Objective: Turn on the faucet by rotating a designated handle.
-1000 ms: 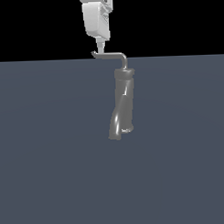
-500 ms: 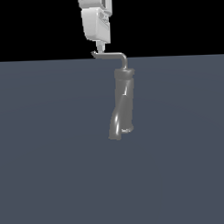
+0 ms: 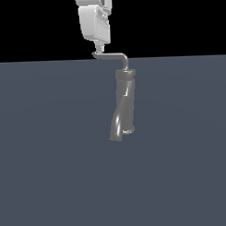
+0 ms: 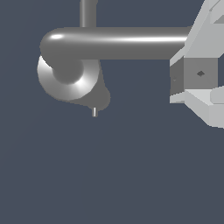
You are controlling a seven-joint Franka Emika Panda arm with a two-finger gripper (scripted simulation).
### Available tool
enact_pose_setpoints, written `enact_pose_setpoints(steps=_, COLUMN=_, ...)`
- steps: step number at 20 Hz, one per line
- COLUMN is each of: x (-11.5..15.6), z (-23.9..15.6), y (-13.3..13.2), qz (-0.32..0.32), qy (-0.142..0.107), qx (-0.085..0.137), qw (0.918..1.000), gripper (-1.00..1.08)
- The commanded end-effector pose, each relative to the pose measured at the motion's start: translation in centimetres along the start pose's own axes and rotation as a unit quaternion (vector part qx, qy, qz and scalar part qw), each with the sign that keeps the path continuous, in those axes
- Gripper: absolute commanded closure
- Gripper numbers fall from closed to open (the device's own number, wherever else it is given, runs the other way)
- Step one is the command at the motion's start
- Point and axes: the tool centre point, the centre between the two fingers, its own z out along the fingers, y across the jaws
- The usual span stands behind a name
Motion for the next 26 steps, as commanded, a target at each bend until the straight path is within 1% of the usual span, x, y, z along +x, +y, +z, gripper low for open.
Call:
enact_pose_setpoints(steps=1, x=-0.1, z=0.0, y=0.8, qz=0.0, qy=0.0, qx=0.0, qw=1.0, gripper=1.08)
enact_pose_setpoints(steps=17, x=-0.3, z=0.0, y=5.5, qz=0.0, qy=0.0, qx=0.0, qw=1.0, gripper=1.08)
enact_pose_setpoints(steps=18, x=-0.3, z=0.0, y=5.5, qz=0.0, qy=0.0, qx=0.0, qw=1.0, gripper=1.08)
enact_pose_setpoints(steps=19, x=-0.1, z=0.0, y=4.9, qz=0.003, qy=0.0, qx=0.003, qw=1.0, gripper=1.08)
enact_pose_setpoints(steps=26, x=1.3, z=0.0, y=6.8, qz=0.002, qy=0.0, qx=0.002, qw=1.0, gripper=1.08)
